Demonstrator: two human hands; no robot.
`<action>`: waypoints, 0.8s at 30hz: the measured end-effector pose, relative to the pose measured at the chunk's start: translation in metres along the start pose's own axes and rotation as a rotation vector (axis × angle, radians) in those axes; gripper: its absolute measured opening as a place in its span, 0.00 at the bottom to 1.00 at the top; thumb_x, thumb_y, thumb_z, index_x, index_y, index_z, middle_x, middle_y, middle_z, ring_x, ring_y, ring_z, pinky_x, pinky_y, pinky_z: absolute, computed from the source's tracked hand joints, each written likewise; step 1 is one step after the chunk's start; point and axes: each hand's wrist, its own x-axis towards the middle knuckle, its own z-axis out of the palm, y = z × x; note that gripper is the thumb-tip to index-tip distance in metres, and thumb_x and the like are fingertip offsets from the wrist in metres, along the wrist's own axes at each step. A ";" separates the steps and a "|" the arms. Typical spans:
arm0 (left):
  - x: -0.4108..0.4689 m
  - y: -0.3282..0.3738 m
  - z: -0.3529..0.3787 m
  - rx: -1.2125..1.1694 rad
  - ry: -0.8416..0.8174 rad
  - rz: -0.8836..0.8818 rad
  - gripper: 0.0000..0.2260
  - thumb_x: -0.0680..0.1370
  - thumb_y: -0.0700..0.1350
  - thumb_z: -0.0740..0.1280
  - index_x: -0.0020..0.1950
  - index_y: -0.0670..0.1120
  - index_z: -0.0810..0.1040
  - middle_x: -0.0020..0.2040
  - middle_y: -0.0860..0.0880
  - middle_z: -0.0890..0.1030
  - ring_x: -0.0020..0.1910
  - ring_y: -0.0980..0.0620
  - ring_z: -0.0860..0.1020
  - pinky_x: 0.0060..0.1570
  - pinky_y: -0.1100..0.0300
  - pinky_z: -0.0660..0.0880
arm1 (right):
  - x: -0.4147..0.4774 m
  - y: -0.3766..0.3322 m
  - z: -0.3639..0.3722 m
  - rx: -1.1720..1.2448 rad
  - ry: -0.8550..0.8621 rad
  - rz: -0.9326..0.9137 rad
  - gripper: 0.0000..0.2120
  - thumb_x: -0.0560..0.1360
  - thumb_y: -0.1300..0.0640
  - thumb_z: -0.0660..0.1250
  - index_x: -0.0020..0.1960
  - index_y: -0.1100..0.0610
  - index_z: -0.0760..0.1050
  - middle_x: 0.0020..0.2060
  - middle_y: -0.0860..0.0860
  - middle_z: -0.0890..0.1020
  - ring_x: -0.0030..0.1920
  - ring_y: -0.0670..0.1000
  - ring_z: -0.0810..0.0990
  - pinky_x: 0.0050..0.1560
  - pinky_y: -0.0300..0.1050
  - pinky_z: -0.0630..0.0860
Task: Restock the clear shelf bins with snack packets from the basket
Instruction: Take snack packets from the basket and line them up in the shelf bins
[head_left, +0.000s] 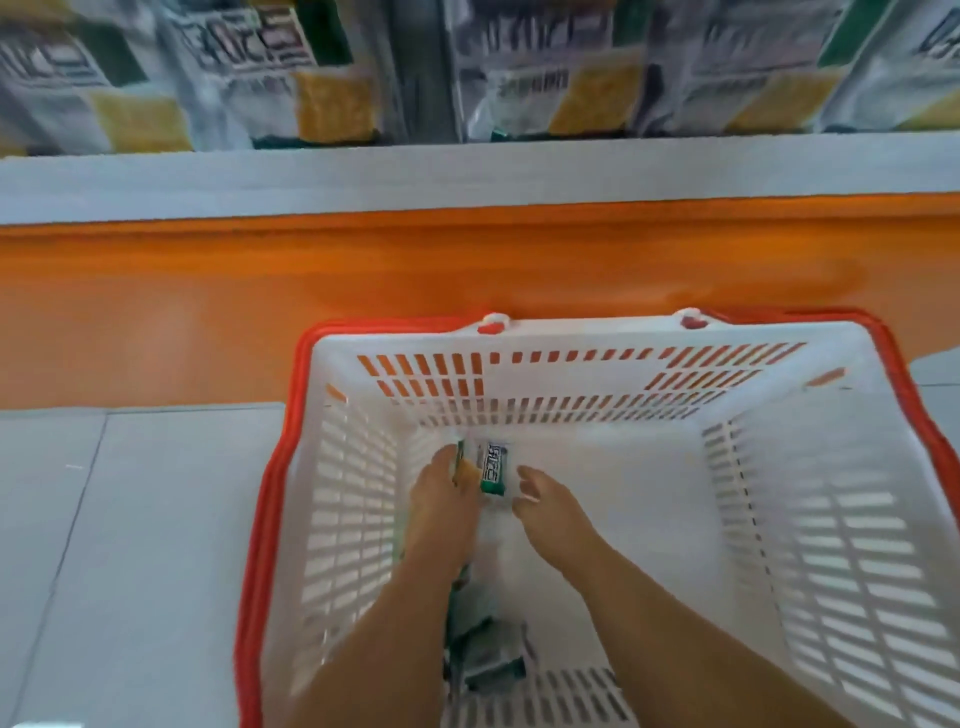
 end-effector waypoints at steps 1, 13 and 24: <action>0.004 0.000 0.003 -0.003 -0.013 -0.008 0.18 0.79 0.50 0.61 0.69 0.52 0.69 0.63 0.48 0.76 0.54 0.47 0.77 0.49 0.56 0.76 | 0.005 -0.002 0.002 0.022 0.001 -0.001 0.22 0.79 0.63 0.57 0.73 0.59 0.62 0.69 0.56 0.70 0.65 0.52 0.71 0.60 0.39 0.66; -0.034 0.045 -0.008 -0.267 -0.328 -0.080 0.28 0.78 0.46 0.66 0.76 0.52 0.57 0.51 0.49 0.78 0.46 0.52 0.79 0.43 0.62 0.76 | -0.024 -0.020 -0.054 -0.003 0.185 -0.076 0.23 0.72 0.64 0.69 0.65 0.56 0.69 0.57 0.52 0.75 0.42 0.51 0.80 0.37 0.38 0.77; -0.127 0.157 -0.131 -0.222 -0.318 0.403 0.06 0.78 0.41 0.66 0.54 0.46 0.78 0.47 0.47 0.80 0.39 0.55 0.76 0.40 0.63 0.72 | -0.167 -0.139 -0.158 -0.530 0.202 -0.555 0.33 0.71 0.67 0.69 0.71 0.47 0.63 0.62 0.50 0.72 0.43 0.45 0.74 0.30 0.34 0.65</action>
